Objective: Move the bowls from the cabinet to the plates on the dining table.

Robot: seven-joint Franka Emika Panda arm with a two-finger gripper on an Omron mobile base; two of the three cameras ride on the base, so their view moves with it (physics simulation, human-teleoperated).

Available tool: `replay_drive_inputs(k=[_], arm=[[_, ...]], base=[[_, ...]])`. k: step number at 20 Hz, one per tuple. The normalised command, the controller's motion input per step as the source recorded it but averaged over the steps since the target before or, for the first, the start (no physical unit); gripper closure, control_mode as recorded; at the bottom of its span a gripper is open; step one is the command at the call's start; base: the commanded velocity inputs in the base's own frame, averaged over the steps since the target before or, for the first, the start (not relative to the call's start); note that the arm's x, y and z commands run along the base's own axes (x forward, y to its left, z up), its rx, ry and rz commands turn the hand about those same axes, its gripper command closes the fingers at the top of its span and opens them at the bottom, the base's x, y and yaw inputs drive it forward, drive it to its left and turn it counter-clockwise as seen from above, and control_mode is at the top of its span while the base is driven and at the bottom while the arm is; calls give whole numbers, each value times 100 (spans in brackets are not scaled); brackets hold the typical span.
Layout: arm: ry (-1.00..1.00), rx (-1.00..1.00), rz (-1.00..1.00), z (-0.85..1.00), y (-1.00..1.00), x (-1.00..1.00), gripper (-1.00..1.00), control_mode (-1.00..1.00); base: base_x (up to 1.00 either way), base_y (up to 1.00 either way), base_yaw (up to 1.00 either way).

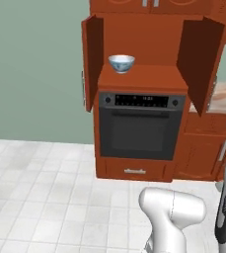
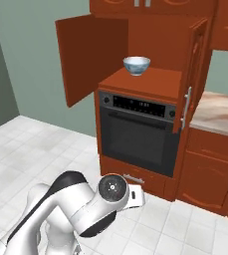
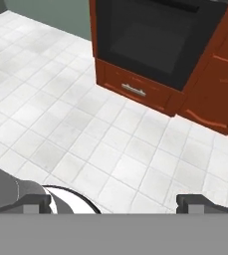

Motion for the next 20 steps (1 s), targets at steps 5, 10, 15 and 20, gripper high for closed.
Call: replay_drive_inputs(k=[5,10,15,20], arm=[[0,0,0,0,0,0,-100,100],[0,0,0,0,0,0,-100,100],[0,0,0,0,0,0,-100,100],[0,0,0,0,0,0,-100,100]], base=[[0,90,-1],[0,21,0],[3,0,0],[39,0,-4]])
